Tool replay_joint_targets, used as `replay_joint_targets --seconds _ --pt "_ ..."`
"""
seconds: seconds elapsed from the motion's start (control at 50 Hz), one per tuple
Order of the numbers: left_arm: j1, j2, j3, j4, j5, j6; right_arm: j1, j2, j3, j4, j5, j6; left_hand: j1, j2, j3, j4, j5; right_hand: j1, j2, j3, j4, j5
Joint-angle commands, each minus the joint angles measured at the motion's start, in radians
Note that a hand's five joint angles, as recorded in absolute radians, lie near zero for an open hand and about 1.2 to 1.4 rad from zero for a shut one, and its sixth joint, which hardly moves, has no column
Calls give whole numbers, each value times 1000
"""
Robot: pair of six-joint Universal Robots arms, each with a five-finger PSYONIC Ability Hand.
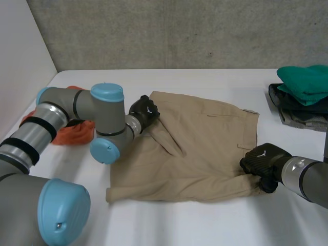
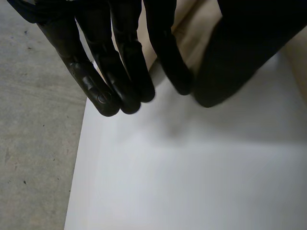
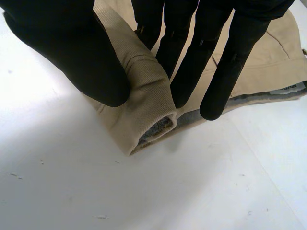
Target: Fold the laundry.
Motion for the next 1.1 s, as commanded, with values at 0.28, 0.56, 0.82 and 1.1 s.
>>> replay_joint_targets --seconds 0.28,0.56,0.82,1.1 --pt "22 125 -144 50 98 -289 5 -1 1 -10 2 -1 -288 -311 -309 -328 -324 298 227 204 201 213" --pt "-19 26 -38 -22 52 -54 1 -3 1 -13 0 -3 -147 -171 -168 -187 -183 298 227 204 201 213" --pt "-10 16 8 -45 -3 -59 -4 -3 1 -26 0 -4 396 372 375 355 360 298 227 204 201 213" --pt "47 147 -184 -39 -155 -73 35 -1 1 -24 8 -6 396 372 375 355 360 298 227 204 201 213"
